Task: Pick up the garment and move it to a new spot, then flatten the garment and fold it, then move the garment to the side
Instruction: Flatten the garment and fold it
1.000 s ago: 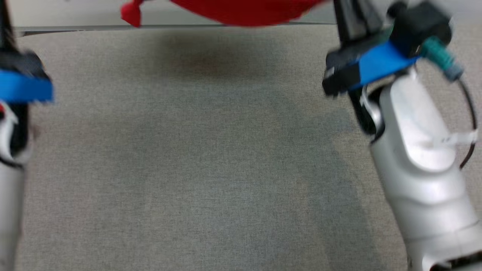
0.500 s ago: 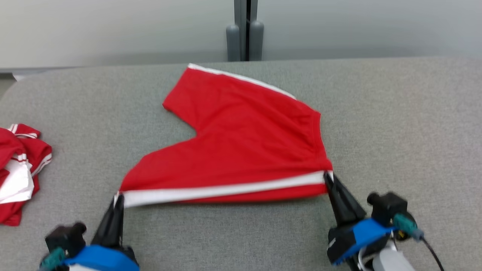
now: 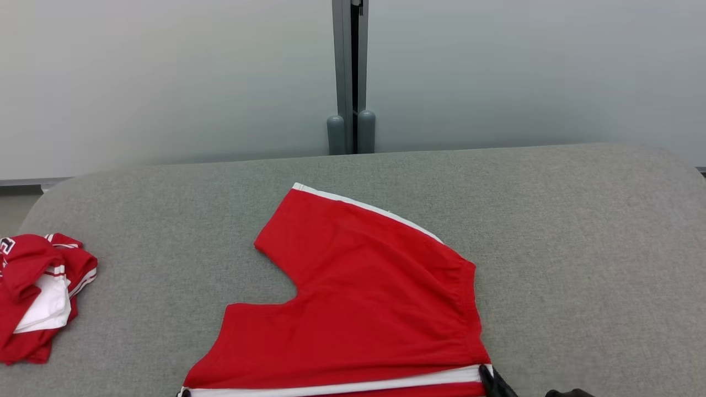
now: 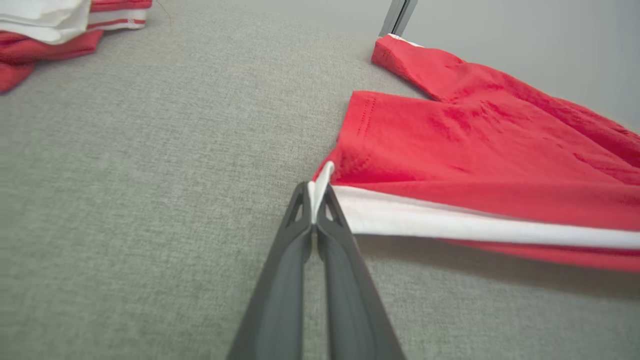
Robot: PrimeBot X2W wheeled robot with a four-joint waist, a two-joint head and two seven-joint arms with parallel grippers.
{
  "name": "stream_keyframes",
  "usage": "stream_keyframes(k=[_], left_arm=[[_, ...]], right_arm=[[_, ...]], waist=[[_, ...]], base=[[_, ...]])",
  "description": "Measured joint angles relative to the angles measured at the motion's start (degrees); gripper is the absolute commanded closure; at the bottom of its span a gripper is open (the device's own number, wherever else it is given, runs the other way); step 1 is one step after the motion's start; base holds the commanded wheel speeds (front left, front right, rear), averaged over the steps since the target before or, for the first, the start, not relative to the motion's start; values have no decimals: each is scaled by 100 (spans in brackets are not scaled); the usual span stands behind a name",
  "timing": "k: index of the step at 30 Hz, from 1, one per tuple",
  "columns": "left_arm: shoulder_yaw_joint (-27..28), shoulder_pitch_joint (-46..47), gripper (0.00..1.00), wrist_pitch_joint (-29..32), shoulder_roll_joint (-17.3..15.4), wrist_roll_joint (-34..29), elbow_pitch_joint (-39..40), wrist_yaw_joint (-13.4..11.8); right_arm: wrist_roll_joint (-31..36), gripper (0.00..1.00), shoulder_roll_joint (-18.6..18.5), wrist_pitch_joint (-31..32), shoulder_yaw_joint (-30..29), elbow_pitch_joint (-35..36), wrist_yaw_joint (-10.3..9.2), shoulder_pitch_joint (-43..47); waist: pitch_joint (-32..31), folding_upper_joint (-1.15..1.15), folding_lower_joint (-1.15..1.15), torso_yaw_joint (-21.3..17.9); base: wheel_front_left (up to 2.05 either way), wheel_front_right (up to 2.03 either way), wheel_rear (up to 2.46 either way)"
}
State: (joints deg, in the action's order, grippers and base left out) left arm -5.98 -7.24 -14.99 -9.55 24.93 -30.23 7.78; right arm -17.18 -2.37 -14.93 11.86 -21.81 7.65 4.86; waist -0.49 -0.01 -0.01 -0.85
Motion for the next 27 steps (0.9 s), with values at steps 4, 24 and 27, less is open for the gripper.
stream_keyframes(k=[4, 24, 27], left_arm=[[124, -47, 100, 0, 33, -94, 126, 0], [-1604, 3263, 100, -8, -1780, 739, 485, -19], [-1699, 3627, 100, -8, -1898, 904, 423, -19]], right_arm=[[-68, 100, 4, 0, 36, 145, 0, 152], [-1392, 100, -27, -5, 463, 626, -13, -1895], [-1624, 100, -29, -5, 474, 747, -13, -2023]], waist=[[5, 0, 0, -46], [1703, 3, 3, -671], [1987, 3, 3, -760]], base=[[0, 0, 0], [0, 0, 0], [0, 0, 0]])
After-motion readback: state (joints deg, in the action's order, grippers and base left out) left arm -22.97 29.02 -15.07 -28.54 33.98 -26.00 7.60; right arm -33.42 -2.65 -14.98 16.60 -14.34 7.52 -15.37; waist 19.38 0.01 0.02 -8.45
